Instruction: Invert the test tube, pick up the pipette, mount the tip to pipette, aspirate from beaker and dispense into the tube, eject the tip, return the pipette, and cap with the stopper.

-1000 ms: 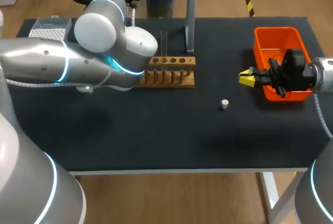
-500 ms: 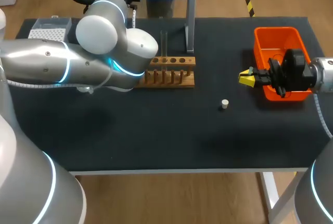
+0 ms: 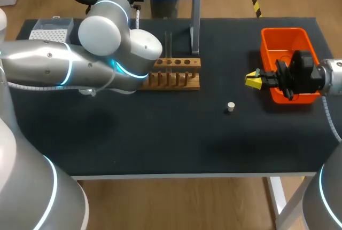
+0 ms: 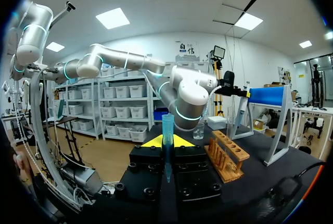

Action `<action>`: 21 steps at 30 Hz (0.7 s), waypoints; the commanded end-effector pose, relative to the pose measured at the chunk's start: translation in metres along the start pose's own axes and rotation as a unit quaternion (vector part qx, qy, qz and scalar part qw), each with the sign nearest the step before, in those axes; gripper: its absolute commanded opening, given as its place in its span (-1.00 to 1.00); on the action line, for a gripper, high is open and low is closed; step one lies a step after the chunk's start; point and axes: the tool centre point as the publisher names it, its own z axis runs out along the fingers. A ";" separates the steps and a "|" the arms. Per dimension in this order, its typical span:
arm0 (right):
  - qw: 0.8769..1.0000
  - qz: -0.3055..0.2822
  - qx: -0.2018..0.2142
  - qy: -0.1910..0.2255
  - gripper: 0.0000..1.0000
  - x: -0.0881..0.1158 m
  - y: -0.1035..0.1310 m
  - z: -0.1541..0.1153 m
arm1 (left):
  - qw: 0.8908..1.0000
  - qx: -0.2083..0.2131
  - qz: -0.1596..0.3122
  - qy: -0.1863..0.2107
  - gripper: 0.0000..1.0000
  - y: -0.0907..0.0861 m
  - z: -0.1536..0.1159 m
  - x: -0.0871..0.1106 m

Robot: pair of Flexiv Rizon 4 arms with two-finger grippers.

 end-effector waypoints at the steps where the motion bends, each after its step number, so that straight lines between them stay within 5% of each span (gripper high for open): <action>1: 1.000 0.000 0.000 0.000 -1.00 0.000 0.000 -0.001 | 1.000 0.004 0.000 -0.003 -1.00 -0.004 0.001 0.000; 21: 1.000 0.000 0.000 0.000 -1.00 0.000 0.000 -0.001 | 1.000 0.020 0.007 0.006 -1.00 -0.046 -0.026 -0.005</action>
